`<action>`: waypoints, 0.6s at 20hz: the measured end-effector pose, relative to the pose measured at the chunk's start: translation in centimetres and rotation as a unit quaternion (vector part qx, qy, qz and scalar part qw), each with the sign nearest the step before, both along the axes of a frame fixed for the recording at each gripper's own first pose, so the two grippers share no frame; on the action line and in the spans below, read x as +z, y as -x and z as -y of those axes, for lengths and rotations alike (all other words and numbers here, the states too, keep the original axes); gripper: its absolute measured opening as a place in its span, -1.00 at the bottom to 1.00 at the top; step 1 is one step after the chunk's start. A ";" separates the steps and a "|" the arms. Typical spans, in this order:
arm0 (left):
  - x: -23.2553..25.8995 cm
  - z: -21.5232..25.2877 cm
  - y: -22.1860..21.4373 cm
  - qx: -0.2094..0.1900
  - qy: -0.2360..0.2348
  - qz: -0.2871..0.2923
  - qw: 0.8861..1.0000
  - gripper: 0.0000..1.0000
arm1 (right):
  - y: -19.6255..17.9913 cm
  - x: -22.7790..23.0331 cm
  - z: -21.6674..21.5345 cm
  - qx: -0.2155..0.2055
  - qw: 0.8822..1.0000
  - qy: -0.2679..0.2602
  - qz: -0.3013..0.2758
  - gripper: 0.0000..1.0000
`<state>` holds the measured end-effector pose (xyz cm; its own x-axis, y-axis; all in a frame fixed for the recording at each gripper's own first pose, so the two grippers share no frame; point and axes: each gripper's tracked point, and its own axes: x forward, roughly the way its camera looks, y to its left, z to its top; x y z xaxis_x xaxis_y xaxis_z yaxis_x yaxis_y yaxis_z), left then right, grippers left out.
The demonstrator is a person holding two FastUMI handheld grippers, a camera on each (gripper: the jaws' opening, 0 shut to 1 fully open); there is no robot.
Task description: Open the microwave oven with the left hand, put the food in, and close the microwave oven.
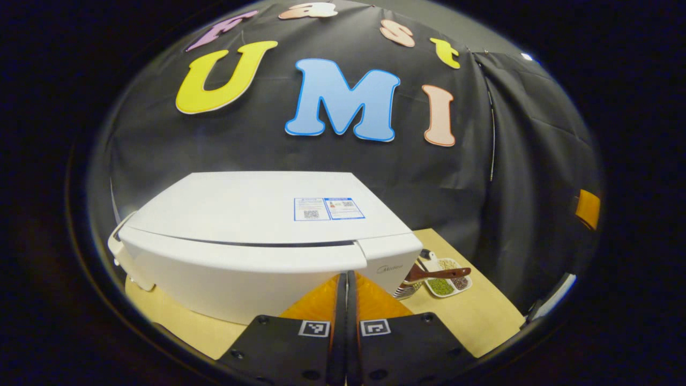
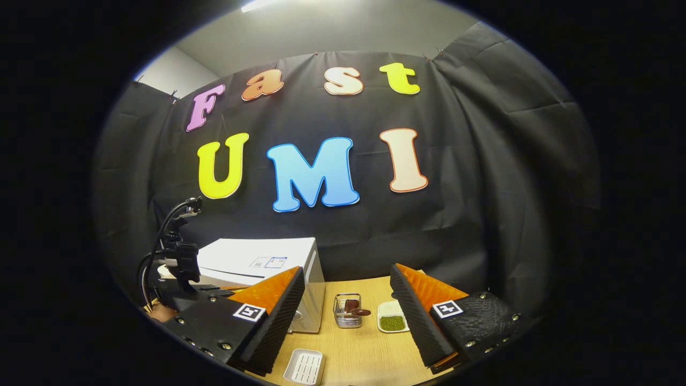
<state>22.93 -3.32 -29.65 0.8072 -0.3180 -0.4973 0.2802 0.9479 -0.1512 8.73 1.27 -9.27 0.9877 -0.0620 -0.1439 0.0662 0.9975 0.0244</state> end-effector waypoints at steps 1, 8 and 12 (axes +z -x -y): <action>0.1 -0.1 0.0 -0.002 -0.003 0.002 1.000 -0.87 | 0.1 0.0 -0.1 0.002 1.000 0.002 0.000 0.94; 0.0 -0.4 -1.1 0.022 -0.001 -0.002 1.000 -0.92 | 0.2 0.1 -0.5 0.010 1.000 0.001 -0.002 0.94; 0.6 0.5 -0.9 0.019 -0.010 0.014 1.000 -0.86 | 0.8 0.6 -1.1 0.016 1.000 0.010 -0.001 0.94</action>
